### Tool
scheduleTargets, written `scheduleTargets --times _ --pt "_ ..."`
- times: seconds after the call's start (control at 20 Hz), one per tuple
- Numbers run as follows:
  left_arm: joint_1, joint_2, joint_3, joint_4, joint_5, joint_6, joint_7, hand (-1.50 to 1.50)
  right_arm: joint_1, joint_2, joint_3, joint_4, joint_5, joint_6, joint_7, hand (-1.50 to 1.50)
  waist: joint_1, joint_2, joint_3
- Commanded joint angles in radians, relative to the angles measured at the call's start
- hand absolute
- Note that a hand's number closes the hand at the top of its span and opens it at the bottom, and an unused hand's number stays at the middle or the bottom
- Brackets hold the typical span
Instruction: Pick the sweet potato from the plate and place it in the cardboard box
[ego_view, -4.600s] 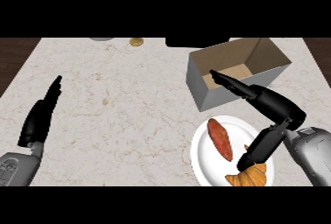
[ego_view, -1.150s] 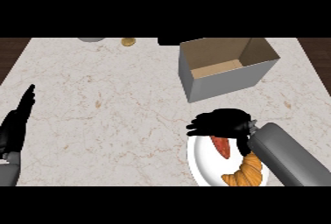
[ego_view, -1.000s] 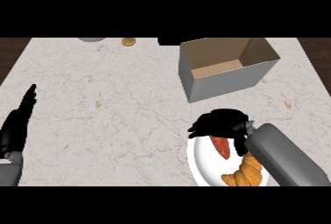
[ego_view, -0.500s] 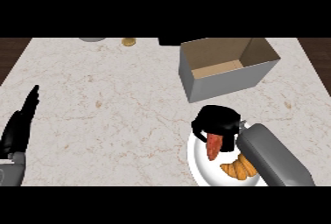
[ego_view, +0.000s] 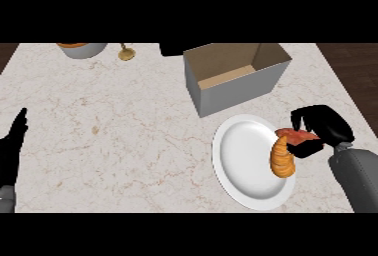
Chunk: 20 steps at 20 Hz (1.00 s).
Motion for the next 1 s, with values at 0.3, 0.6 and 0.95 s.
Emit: scheduleTargets --times 0.3,0.6,0.95 --pt "0.039 0.010 0.009 -0.014 0.011 -0.027 -0.046 0.00 0.159 -0.045 -0.209 -0.413 -0.009 -0.181 0.398 1.50 0.043 0.002 -0.001" --pt "-0.021 -0.005 -0.020 -0.047 0.000 -0.053 0.003 0.00 0.181 -0.034 -0.167 -0.739 -0.004 -0.032 0.512 1.50 0.093 0.018 0.002" --pt "-0.044 -0.033 -0.030 -0.027 -0.040 -0.028 -0.003 0.00 -0.029 0.062 -0.163 -0.722 -0.113 0.079 0.606 1.50 0.110 0.022 0.002"
